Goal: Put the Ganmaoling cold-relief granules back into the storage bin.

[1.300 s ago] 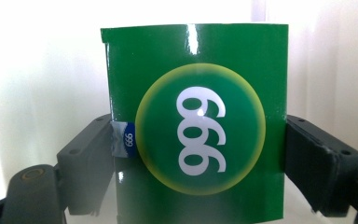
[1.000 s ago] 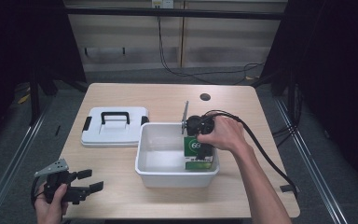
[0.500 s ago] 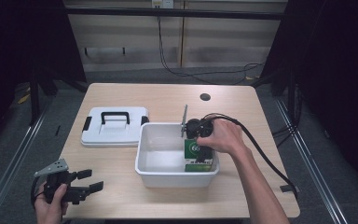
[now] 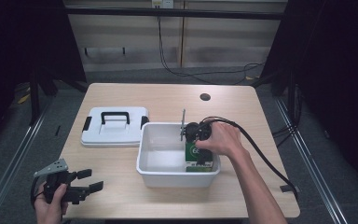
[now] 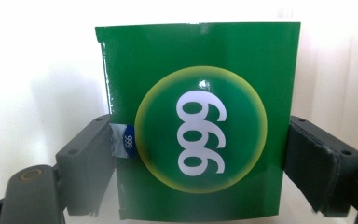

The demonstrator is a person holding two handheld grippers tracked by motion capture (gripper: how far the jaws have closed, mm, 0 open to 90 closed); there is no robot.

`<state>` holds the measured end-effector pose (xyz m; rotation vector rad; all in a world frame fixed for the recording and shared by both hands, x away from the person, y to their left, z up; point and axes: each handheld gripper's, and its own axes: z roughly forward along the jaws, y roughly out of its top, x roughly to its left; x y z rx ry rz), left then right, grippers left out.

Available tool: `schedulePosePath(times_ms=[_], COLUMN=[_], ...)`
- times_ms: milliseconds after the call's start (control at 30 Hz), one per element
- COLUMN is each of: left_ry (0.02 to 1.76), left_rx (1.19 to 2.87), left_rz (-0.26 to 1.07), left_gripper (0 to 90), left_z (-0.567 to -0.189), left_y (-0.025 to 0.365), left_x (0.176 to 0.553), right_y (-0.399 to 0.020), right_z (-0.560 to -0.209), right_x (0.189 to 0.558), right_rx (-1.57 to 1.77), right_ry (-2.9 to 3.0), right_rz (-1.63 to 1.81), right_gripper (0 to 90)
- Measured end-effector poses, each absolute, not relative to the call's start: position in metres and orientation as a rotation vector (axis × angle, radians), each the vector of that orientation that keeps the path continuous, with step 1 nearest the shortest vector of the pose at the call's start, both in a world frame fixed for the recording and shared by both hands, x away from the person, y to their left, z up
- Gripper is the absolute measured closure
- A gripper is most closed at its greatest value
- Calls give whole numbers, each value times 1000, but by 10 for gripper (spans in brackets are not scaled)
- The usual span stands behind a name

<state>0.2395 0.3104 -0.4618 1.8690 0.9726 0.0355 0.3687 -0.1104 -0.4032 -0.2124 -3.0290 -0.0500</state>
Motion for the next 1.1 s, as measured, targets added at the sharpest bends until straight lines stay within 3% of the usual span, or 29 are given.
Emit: schedulePosePath(times_ms=[1100], left_ry=[975], left_rx=[1866], left_rz=[33], left_gripper=[163], left_z=[-462], left_y=[310], left_x=[240], right_y=[-111], right_z=[-410], right_x=[367], right_rx=[-233], right_ry=[-3038], right_rz=[-7], right_gripper=[131])
